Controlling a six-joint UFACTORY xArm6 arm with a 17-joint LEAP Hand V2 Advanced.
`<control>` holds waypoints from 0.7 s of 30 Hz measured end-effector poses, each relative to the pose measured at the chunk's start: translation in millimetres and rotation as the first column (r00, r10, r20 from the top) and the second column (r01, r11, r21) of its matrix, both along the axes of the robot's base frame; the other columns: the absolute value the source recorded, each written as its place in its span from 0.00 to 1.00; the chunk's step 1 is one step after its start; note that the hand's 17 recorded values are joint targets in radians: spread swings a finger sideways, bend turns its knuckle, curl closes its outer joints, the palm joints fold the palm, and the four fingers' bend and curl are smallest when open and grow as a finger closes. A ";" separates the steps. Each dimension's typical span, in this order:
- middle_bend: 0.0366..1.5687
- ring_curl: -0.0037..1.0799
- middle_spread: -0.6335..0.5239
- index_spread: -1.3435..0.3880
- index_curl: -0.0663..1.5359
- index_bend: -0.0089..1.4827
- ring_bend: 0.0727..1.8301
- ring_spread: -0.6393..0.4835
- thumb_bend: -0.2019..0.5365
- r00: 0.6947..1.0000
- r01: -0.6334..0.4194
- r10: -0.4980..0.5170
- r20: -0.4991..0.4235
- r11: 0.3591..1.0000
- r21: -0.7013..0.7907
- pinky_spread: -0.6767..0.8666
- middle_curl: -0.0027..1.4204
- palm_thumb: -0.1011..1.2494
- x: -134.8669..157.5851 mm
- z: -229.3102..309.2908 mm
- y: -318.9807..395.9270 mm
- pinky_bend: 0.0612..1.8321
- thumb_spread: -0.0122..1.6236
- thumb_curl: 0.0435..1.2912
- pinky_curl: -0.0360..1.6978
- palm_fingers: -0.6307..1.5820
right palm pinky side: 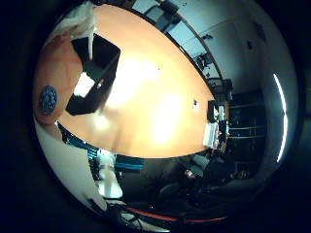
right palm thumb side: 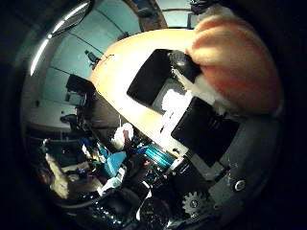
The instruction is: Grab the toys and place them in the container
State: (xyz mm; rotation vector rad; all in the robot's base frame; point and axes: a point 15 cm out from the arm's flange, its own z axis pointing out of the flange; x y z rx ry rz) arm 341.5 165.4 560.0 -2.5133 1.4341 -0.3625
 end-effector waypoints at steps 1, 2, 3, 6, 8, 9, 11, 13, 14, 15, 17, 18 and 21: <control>0.84 0.64 0.43 0.66 0.53 0.75 0.77 0.40 0.25 1.000 -0.015 0.015 0.006 1.000 0.007 0.30 0.54 0.86 1.7 -1.1 11.8 0.64 0.61 0.53 0.55 0.79; 0.84 0.64 0.43 0.66 0.53 0.75 0.77 0.40 0.25 1.000 -0.029 0.028 0.008 1.000 0.010 0.30 0.54 0.86 2.5 -2.9 21.4 0.64 0.61 0.53 0.55 0.79; 0.84 0.64 0.43 0.66 0.53 0.75 0.77 0.40 0.25 0.999 -0.044 0.044 0.005 0.999 0.008 0.30 0.54 0.85 2.4 -5.9 31.1 0.64 0.61 0.54 0.55 0.79; 0.84 0.64 0.43 0.66 0.53 0.75 0.76 0.39 0.25 0.997 -0.080 0.080 0.006 0.997 0.011 0.30 0.54 0.85 6.5 -7.7 60.0 0.64 0.60 0.54 0.56 0.79; 0.84 0.64 0.43 0.66 0.53 0.75 0.76 0.39 0.25 0.996 -0.089 0.089 0.001 0.996 0.009 0.30 0.54 0.84 12.8 -11.8 72.6 0.64 0.60 0.55 0.56 0.79; 0.84 0.64 0.43 0.66 0.53 0.75 0.76 0.39 0.25 0.996 -0.091 0.090 0.007 0.996 0.014 0.30 0.54 0.84 15.1 -12.1 77.2 0.63 0.60 0.55 0.56 0.79; 0.84 0.64 0.43 0.66 0.53 0.75 0.76 0.39 0.25 0.995 -0.100 0.099 0.027 0.995 0.027 0.29 0.54 0.84 20.9 -12.3 88.8 0.63 0.60 0.55 0.56 0.79; 0.84 0.64 0.43 0.65 0.53 0.75 0.76 0.39 0.24 0.994 -0.104 0.102 0.035 0.994 0.037 0.29 0.54 0.83 27.1 -15.1 97.0 0.63 0.60 0.56 0.56 0.79; 0.84 0.64 0.43 0.65 0.54 0.75 0.76 0.40 0.23 0.994 -0.104 0.103 0.042 0.994 0.044 0.29 0.54 0.80 29.0 -14.6 99.7 0.63 0.61 0.55 0.56 0.79; 0.84 0.64 0.42 0.65 0.54 0.75 0.76 0.39 0.24 0.993 -0.106 0.103 0.055 0.993 0.055 0.29 0.54 0.79 32.3 -12.9 103.1 0.63 0.62 0.55 0.56 0.79; 0.83 0.63 0.43 0.65 0.53 0.73 0.75 0.39 0.24 0.990 -0.109 0.101 0.097 0.991 0.081 0.28 0.54 0.75 40.8 -5.7 110.3 0.62 0.65 0.52 0.55 0.79; 0.82 0.62 0.43 0.65 0.53 0.72 0.75 0.39 0.24 0.988 -0.115 0.103 0.119 0.989 0.095 0.28 0.54 0.74 44.1 -1.3 114.6 0.61 0.67 0.51 0.54 0.79; 0.80 0.59 0.42 0.64 0.51 0.64 0.73 0.39 0.24 0.984 -0.102 0.083 0.158 0.988 0.119 0.25 0.52 0.69 56.4 6.5 112.9 0.58 0.69 0.47 0.51 0.80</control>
